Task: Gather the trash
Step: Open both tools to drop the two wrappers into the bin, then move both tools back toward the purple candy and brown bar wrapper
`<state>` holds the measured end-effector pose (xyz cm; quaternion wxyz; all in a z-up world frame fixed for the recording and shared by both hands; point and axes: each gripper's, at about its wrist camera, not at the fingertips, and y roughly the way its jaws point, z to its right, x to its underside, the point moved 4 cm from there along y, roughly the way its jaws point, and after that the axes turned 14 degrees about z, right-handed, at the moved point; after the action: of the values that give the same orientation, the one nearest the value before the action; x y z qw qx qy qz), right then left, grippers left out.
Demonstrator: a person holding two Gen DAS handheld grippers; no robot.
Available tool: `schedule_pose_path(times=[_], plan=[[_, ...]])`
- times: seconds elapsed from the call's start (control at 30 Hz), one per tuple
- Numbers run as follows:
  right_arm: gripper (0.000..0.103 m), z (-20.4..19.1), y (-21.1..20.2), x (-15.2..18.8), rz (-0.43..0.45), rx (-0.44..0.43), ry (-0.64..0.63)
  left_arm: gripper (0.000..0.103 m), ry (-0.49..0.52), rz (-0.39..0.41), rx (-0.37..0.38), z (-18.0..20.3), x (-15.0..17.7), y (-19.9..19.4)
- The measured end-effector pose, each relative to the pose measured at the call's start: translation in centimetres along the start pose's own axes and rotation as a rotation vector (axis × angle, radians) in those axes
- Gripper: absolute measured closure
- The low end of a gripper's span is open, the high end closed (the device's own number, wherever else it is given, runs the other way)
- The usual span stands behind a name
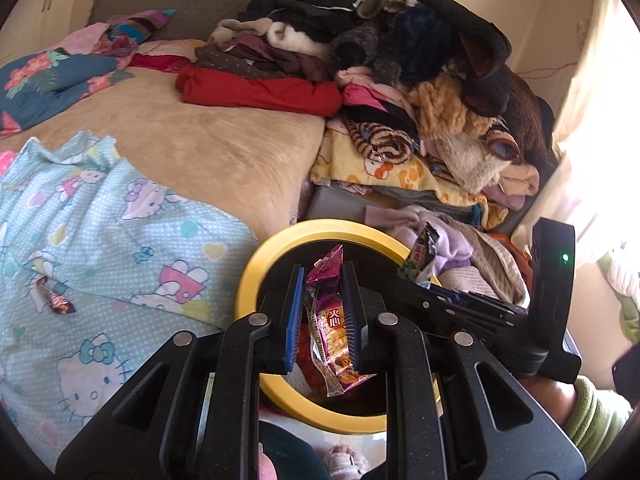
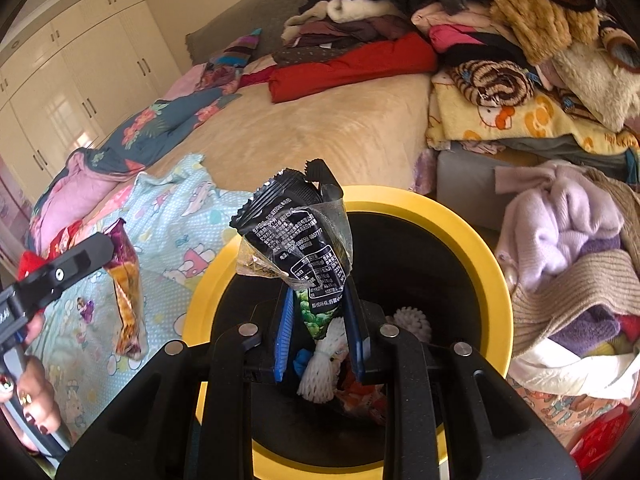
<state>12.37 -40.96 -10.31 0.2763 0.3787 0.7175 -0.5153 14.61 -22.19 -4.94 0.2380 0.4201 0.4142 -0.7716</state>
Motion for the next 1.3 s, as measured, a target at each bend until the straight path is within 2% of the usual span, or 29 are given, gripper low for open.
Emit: schedule_pose_path(times=[0.33,0.57,0.73,0.77,0.8,0.83,0.9,0.93,0.97,1.0,1.1,1.3], plan=[[0.08,1.6,0.5,0.2,-0.01,0.02,0.042,0.09,0.032,-0.062,0.046,2.0,1.7,2.2],[0.078,2.7,0.6,0.3,-0.012,0.035,0.069,0.09,0.05,-0.098,0.05,2.5,2.5,4.0],[0.07,3.1,0.6,0.4,-0.013,0.042,0.078,0.089,0.032,-0.117,0.038,1.9,2.7,5.1],[0.069,3.2,0.6,0.4,-0.012,0.043,0.079,0.082,0.034,-0.115,0.031,1.7,2.6,5.1],[0.063,3.2,0.6,0.4,-0.011,0.046,0.081,0.067,0.036,-0.111,0.027,1.7,2.5,5.1],[0.055,3.3,0.5,0.4,-0.008,0.049,0.085,0.058,0.036,-0.105,0.019,1.5,2.5,5.0],[0.049,3.4,0.5,0.3,0.0,0.053,0.088,0.037,0.029,-0.09,0.013,1.2,2.4,4.6],[0.046,3.4,0.4,0.3,0.004,0.053,0.087,0.031,0.032,-0.081,0.004,1.0,2.3,4.5],[0.044,3.3,0.4,0.3,0.007,0.055,0.083,0.017,0.039,-0.072,-0.015,0.7,2.3,4.2],[0.041,3.2,0.3,0.3,0.012,0.06,0.075,0.013,0.04,-0.066,-0.026,0.5,2.3,4.1],[0.036,2.8,-0.1,0.1,0.038,0.065,0.056,0.011,0.013,-0.06,-0.042,-0.5,2.2,3.5],[0.026,2.0,-1.3,-0.6,0.104,0.074,0.031,0.011,-0.008,-0.027,-0.085,-2.0,1.6,2.3]])
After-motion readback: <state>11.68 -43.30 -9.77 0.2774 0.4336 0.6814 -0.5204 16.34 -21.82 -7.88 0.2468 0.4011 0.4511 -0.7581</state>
